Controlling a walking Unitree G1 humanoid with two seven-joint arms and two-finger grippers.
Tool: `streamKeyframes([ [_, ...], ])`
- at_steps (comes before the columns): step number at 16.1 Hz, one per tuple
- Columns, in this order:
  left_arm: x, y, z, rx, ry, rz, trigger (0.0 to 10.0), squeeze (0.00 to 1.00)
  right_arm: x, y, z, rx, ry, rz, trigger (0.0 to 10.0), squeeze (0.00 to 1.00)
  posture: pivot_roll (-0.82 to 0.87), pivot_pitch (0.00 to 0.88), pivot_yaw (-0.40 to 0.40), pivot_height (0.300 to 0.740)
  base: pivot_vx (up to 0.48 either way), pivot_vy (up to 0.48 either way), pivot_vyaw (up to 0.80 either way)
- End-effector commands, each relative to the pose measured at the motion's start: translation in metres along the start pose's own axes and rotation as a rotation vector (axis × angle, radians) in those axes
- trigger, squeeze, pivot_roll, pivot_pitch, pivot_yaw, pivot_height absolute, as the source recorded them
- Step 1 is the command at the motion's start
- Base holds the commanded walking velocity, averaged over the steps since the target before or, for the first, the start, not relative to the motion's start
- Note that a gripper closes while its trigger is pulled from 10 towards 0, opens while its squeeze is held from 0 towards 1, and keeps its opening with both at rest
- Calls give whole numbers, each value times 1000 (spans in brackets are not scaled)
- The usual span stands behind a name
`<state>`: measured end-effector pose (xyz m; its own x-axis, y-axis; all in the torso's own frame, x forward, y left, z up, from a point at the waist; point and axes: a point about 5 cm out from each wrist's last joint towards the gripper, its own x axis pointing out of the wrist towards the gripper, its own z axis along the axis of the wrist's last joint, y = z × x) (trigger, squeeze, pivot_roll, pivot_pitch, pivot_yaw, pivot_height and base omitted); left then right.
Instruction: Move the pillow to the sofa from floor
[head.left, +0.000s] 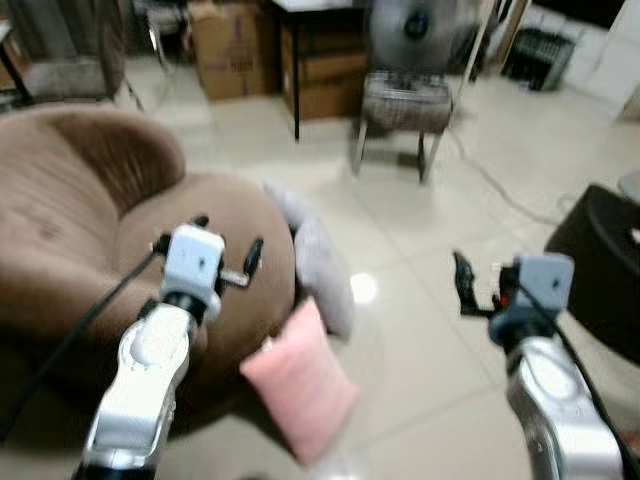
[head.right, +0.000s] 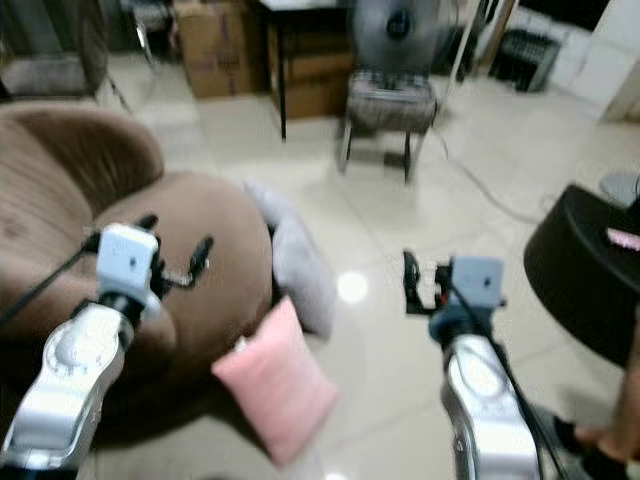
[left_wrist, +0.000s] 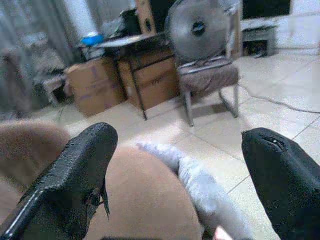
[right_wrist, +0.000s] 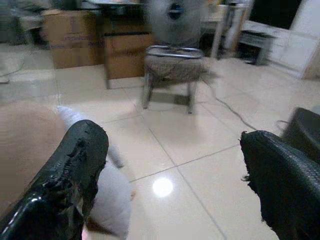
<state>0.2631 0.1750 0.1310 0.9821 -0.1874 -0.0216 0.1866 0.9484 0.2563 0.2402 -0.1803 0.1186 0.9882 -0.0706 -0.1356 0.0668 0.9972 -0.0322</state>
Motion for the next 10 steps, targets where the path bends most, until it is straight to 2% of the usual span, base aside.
streamKeyframes([
  [1,1,3,1,12,5,18,10000,843,4,2,0,-58,7,17,10000,0,35,0,21,740,0,0,0],
  [3,2,3,-2,25,10,33,10000,827,6,1,0,-135,-1,33,10000,0,33,0,19,740,0,0,0],
  [5,3,4,0,30,0,52,10000,482,8,-1,3,-93,-25,48,10000,0,34,0,16,740,0,0,0],
  [6,3,4,1,34,-8,60,10000,384,9,-1,5,-84,-32,54,10000,0,34,0,14,740,0,0,0],
  [7,4,4,1,35,-7,66,10000,153,10,-1,7,-77,-36,55,10000,0,35,0,11,740,0,0,0],
  [8,5,5,2,39,-12,72,10000,129,11,-1,7,-78,-38,56,10000,0,35,0,11,740,0,0,0],
  [10,6,6,1,47,-5,81,10000,149,12,1,6,-76,-39,64,10000,0,35,0,9,740,0,0,0],
])
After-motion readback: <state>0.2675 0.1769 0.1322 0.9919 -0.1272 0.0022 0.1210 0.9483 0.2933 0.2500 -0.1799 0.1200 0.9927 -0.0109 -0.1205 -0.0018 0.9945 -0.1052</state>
